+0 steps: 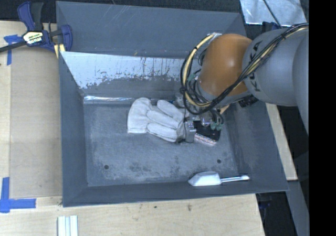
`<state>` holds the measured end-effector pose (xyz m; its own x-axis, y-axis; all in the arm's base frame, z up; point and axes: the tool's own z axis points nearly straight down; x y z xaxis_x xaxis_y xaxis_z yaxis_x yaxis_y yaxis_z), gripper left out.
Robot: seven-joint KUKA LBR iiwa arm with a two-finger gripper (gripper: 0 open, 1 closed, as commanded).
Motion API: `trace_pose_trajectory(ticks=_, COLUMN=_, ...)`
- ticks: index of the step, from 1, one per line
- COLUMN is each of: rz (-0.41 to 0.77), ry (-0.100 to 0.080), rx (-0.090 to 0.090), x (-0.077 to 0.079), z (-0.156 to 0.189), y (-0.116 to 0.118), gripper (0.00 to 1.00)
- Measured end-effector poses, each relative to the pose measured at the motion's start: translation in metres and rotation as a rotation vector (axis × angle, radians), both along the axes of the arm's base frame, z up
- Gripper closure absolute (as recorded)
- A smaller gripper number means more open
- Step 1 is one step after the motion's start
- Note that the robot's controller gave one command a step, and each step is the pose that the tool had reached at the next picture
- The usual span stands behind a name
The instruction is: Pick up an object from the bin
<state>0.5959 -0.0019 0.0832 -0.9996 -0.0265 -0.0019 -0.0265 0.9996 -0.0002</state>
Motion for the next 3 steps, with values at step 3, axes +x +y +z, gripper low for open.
trace_pose_trajectory(ticks=3, rz=-0.205, ry=0.006, rx=0.0, x=0.003, z=0.047, y=0.008, gripper=1.0)
